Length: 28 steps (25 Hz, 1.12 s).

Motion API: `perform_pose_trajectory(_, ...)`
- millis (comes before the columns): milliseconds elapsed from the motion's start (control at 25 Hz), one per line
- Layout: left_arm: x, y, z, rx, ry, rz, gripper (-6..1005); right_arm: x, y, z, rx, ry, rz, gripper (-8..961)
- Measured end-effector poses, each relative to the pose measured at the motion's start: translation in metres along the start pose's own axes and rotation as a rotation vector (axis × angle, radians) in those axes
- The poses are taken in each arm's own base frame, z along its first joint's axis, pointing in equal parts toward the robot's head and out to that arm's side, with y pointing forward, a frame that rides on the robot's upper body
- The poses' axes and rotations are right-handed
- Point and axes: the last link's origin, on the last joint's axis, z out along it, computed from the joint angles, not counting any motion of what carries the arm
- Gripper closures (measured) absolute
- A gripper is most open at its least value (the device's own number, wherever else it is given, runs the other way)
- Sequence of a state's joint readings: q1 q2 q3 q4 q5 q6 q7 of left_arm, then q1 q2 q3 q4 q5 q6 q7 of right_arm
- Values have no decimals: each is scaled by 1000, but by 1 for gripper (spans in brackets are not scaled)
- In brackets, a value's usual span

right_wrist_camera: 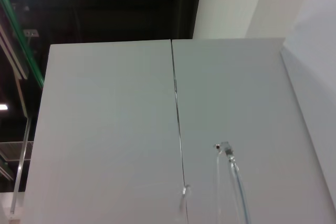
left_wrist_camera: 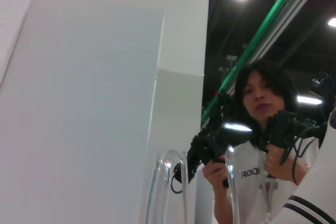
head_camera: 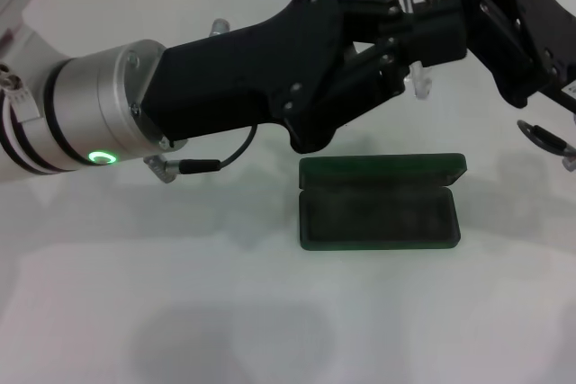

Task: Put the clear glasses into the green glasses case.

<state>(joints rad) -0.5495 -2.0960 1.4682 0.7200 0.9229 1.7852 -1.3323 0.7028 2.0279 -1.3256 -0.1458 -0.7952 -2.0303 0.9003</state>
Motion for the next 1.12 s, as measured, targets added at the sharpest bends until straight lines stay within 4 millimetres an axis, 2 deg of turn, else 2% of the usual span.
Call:
perform_pose_trajectory(360,-1,0,-5,23,13,0,904,-2,3,-9,26,-12,-27,885)
perform_pose_trajectory(1120,-2,3,-12,48,28,6,904,2,4,-11,38,13,-17,885)
